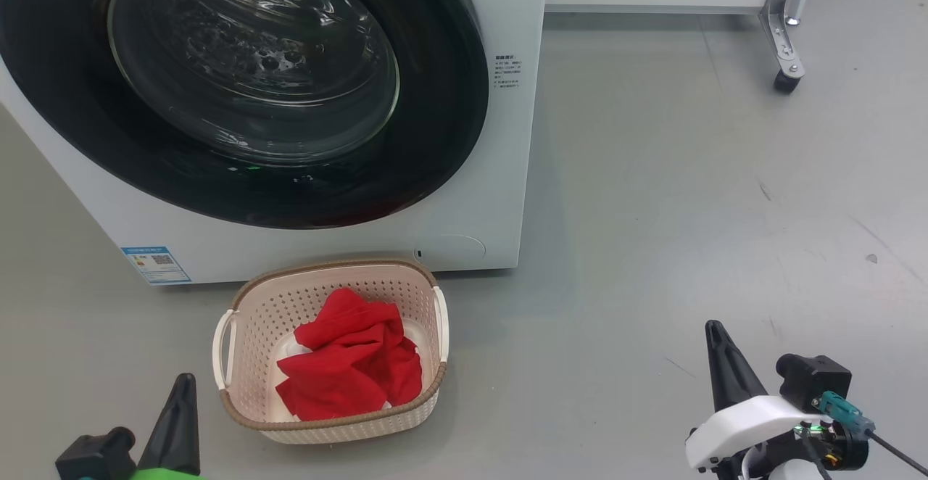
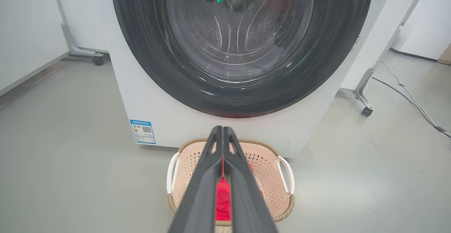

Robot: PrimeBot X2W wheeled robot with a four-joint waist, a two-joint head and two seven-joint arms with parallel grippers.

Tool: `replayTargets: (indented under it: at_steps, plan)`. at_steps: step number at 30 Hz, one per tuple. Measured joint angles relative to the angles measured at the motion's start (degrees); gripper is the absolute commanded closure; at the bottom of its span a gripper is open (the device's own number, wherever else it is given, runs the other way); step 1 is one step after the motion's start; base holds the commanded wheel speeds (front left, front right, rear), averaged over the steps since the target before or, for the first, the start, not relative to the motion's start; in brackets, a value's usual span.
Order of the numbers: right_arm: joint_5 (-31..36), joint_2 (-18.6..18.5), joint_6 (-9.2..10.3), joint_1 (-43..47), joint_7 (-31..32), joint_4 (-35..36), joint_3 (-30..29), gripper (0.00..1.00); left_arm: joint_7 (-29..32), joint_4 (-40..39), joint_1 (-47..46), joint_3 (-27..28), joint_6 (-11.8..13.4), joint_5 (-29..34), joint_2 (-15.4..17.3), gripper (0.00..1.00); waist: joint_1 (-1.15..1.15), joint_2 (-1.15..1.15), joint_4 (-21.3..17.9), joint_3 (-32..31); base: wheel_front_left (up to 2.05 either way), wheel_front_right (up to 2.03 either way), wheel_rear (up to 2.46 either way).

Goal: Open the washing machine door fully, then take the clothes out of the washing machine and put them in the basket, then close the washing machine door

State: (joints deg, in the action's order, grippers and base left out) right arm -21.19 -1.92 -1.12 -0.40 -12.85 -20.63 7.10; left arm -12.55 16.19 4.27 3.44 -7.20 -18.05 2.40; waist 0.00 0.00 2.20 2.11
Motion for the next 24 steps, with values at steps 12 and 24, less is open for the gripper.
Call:
replayTargets:
  at_steps: [12, 24]
  plan:
    - [-10.1, 0.0, -0.81, -0.2, 2.5, 0.2, -1.7, 1.0, 3.0, 0.4, -0.8, 0.3, 0.0, -10.3, 0.0, 1.0, 0.0, 0.0, -0.3, -0.3, 0.0, 0.0, 0.0]
    - [-18.3, 0.0, -1.35, -0.3, 5.1, 0.6, -3.7, 1.0, 5.5, 0.5, -2.0, 0.6, 0.0, -19.1, 0.0, 1.0, 0.0, 0.0, -0.5, -0.5, 0.0, 0.0, 0.0]
